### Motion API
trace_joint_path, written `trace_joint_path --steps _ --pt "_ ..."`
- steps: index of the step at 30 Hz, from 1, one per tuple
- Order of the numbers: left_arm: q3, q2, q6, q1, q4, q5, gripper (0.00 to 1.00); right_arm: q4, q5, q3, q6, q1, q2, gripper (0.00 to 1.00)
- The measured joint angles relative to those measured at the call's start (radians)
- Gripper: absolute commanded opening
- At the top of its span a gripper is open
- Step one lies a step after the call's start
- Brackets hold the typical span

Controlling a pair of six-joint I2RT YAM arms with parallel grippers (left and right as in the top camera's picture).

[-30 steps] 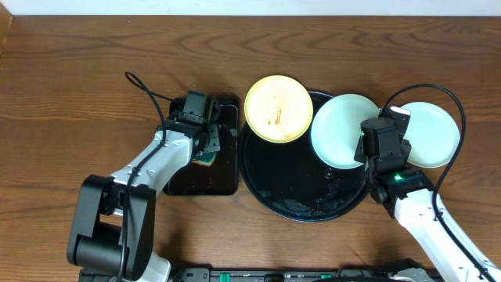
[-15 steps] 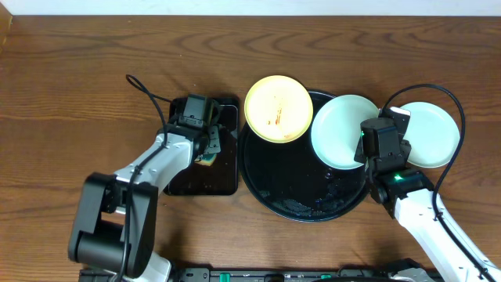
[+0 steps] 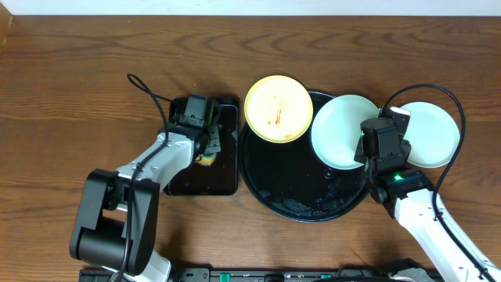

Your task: Clean dirty plates on tray and stack at the side

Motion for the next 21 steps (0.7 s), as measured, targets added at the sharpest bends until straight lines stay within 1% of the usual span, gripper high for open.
trace_joint_path --steps 4,10,15,16,17,18,19,21 --pt "-0.01 -0.032 0.0 0.0 -0.008 0.003 0.07 0.0 0.0 0.0 0.0 0.0 0.0 0.01" --pt "-0.023 -0.126 -0.001 0.0 -0.05 0.011 0.07 0.0 0.0 0.0 0.0 0.0 0.0 0.01" --pt "-0.023 -0.142 -0.001 -0.001 -0.057 0.015 0.07 0.0 0.0 0.0 0.0 0.0 0.0 0.01" --pt "-0.024 -0.142 -0.001 -0.001 -0.058 0.015 0.12 0.0 0.0 0.0 0.0 0.0 0.0 0.01" --pt "-0.024 -0.142 0.002 -0.001 -0.058 0.015 0.29 0.0 0.0 0.0 0.0 0.0 0.0 0.01" --pt "-0.024 -0.142 0.004 -0.001 -0.058 0.015 0.49 0.0 0.0 0.0 0.0 0.0 0.0 0.01" --pt "-0.024 -0.142 0.0 -0.001 -0.059 0.016 0.55 -0.001 0.0 0.0 0.0 0.0 0.0 0.01" --pt "-0.024 -0.142 -0.003 -0.001 -0.058 0.018 0.58 -0.002 0.0 0.0 0.0 0.0 0.0 0.01"
